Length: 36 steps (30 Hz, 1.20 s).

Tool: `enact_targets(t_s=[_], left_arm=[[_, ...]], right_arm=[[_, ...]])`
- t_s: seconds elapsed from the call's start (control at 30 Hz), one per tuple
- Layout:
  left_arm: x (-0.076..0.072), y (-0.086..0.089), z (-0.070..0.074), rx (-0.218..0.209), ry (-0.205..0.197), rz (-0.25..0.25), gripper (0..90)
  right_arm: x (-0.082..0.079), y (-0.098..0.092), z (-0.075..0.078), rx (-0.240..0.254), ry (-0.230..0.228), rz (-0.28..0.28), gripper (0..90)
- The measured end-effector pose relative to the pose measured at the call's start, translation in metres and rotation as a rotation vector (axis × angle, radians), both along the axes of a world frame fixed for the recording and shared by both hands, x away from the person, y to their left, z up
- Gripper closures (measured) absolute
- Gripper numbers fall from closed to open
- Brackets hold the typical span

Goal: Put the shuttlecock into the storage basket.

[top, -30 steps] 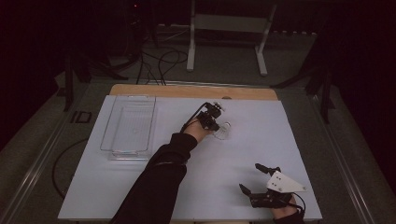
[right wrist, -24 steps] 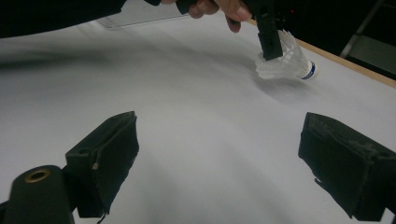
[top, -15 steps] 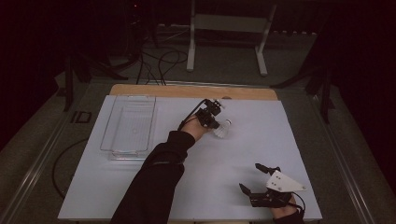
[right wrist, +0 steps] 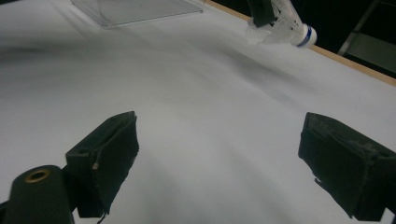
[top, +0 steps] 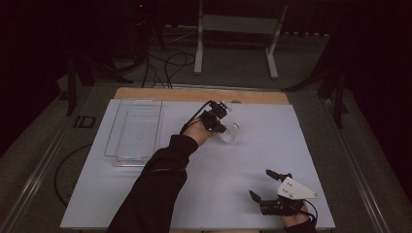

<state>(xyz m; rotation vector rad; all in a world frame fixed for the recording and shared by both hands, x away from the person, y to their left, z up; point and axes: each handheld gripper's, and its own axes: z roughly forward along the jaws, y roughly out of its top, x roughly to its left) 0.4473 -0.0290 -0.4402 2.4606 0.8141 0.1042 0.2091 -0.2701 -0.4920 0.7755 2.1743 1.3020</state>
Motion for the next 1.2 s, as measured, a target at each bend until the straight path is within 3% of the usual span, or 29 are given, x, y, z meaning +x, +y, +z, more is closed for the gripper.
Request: enact_targets(t_s=[0.43,0.97,1.2], left_arm=[[-0.014,0.016,0.031,0.009,-0.033,-0.013,90.0],[-0.03,0.041,0.05,0.024,-0.028,-0.03,90.0],[-0.036,0.052,0.057,-0.008,-0.024,-0.022,90.0]], right_arm=[[0.0,0.0,0.0,0.0,-0.002,-0.003,11.7],[0.001,0.001,0.001,0.007,0.0,-0.003,11.8],[0.001,0.001,0.0,0.0,-0.001,-0.002,11.8]])
